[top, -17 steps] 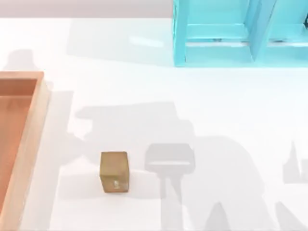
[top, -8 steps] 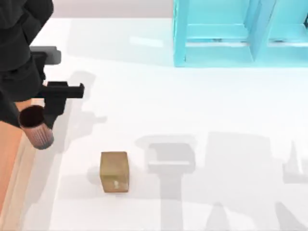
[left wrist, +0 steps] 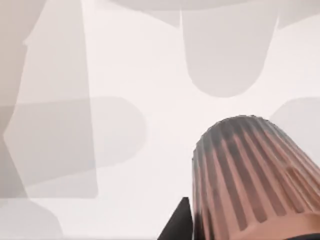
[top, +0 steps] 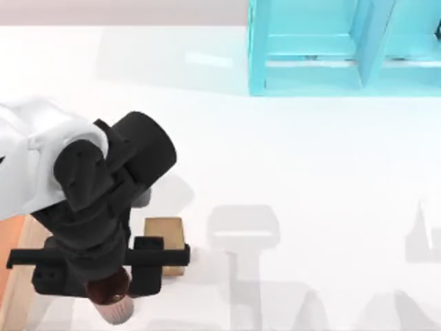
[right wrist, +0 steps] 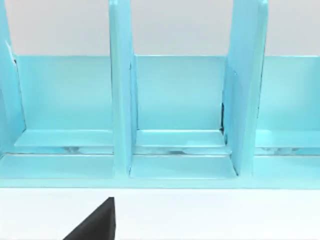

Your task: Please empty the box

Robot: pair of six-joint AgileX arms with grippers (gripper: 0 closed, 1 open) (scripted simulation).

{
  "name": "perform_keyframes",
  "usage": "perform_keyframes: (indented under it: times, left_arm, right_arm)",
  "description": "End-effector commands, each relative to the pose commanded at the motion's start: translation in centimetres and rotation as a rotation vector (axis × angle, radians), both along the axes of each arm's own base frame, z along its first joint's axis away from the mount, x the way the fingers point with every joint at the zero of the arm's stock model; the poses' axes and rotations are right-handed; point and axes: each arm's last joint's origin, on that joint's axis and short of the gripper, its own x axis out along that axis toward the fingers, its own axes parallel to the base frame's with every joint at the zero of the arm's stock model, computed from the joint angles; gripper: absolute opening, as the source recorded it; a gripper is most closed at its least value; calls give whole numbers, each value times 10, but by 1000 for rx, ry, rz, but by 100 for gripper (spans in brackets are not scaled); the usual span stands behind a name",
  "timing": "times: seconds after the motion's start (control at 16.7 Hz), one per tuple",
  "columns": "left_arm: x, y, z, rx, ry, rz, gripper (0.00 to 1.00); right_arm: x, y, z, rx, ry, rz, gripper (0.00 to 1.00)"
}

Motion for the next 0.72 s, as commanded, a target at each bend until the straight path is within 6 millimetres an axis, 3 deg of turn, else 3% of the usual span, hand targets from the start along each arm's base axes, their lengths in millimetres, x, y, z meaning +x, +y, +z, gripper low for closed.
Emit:
perform_keyframes:
  times: [0.36, 0.72]
  left_arm:
    - [-3, 0, -3, 1, 1, 1, 0]
    - [-4, -1, -40, -8, -10, 0, 0]
  right_arm:
    - [0, 0, 0, 0, 0, 0, 100]
    - [0, 0, 0, 0, 0, 0, 100]
